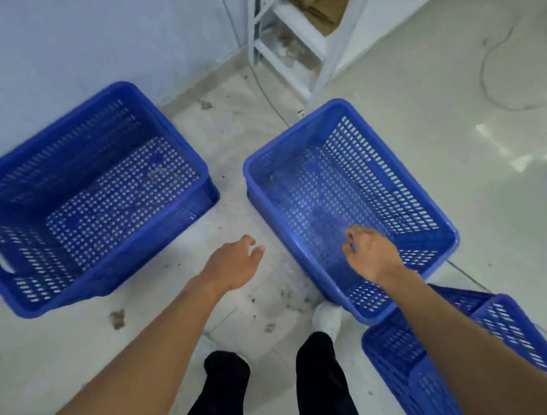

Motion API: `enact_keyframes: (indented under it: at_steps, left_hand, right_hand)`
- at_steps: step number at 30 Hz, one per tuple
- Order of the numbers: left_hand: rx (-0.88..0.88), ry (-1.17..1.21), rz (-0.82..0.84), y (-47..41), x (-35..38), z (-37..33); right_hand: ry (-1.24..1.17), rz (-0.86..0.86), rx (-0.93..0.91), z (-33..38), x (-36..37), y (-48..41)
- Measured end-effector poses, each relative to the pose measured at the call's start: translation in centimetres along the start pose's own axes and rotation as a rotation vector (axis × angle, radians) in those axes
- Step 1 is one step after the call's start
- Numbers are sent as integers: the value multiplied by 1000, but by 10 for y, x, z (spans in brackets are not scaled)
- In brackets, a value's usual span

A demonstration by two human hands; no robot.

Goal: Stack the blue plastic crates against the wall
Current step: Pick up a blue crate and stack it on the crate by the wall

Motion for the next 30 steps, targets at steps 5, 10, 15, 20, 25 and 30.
enact_keyframes:
  at_steps: [5,10,15,20,25,30]
  left_hand:
    - [-33,-60,85,-31,56,-54]
    - [-74,-114,88,-71,101,-93]
    - [-222,-57,56,-121,137,-104]
    - [-458,27,-72,-180,158,-103]
    - [-618,115,-177,-211,164,-105]
    - [-646,313,-246,-229,149,-75]
  right_hand:
    - [-34,33,70,-97,10,-10]
    - [-54,48,84,-174,19,-37]
    - [-52,14,92,-229,30,-76]
    - [-69,-60,93,-262,28,-126]
    - [-52,-108,51,-273,22,-169]
    - [-50,-75,47,-278,18,-203]
Point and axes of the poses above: each hand's wrist, its own y-axis away from the middle knuckle, its own x-axis out of the palm, z = x × y, the point moved 1 cm from there along -y, towards the middle knuckle, and after that the axes turned 2 degrees about z, right-handed, at the moved point
